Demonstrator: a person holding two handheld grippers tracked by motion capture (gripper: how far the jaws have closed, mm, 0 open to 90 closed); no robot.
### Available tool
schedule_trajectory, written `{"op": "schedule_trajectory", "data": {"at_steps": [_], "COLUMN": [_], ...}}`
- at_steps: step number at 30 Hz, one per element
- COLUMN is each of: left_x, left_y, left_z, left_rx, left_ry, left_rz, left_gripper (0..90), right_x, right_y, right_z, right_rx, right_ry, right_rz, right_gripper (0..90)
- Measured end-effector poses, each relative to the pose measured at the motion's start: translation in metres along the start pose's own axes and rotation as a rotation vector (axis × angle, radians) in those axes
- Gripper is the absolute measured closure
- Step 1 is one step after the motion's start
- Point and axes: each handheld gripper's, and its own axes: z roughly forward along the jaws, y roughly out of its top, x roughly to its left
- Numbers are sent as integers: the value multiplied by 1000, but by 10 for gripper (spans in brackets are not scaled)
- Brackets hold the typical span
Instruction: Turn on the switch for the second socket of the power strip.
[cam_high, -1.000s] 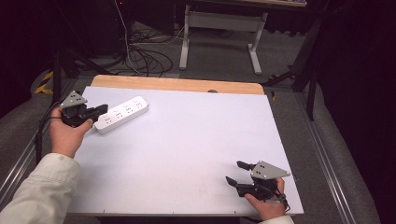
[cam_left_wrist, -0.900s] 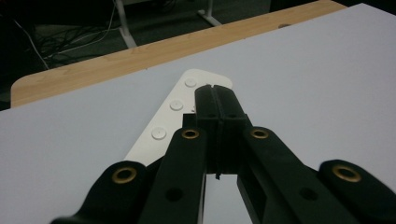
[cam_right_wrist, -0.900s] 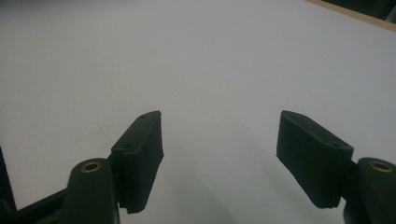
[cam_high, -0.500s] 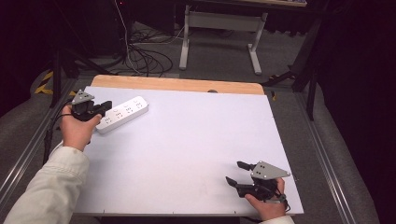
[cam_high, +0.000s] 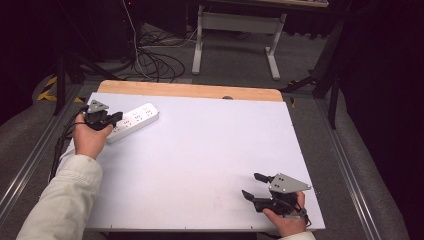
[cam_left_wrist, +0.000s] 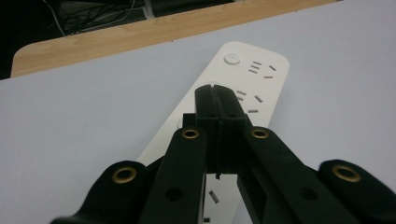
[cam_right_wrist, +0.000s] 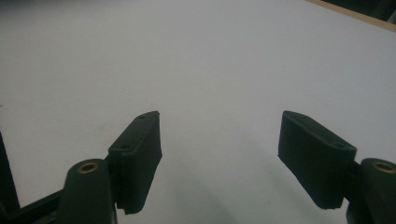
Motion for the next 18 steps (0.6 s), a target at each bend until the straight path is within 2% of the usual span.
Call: {"op": "schedule_trajectory", "data": {"at_steps": [3, 4, 7, 9, 18], "left_x": [2, 2, 3, 4, 9], "left_y": [-2, -2, -4, -4, -8], "left_z": [5, 5, 10, 12, 20], "left_rx": [13, 13, 31, 27, 26], "left_ry": [20, 20, 24, 19, 49], "left_rz": [-28, -28, -72, -82, -74], "left_gripper": [897, 897, 897, 897, 897], "right_x": [0, 0, 0, 0, 0], "right_y": [0, 0, 0, 0, 0], "right_z": [0, 0, 0, 0, 0], "right_rx": [0, 0, -1, 0, -1], "right_ry": [3, 3, 4, 3, 8], "right_rz": [-1, -1, -1, -1, 1], "right_gripper": [307, 307, 307, 307, 307]}}
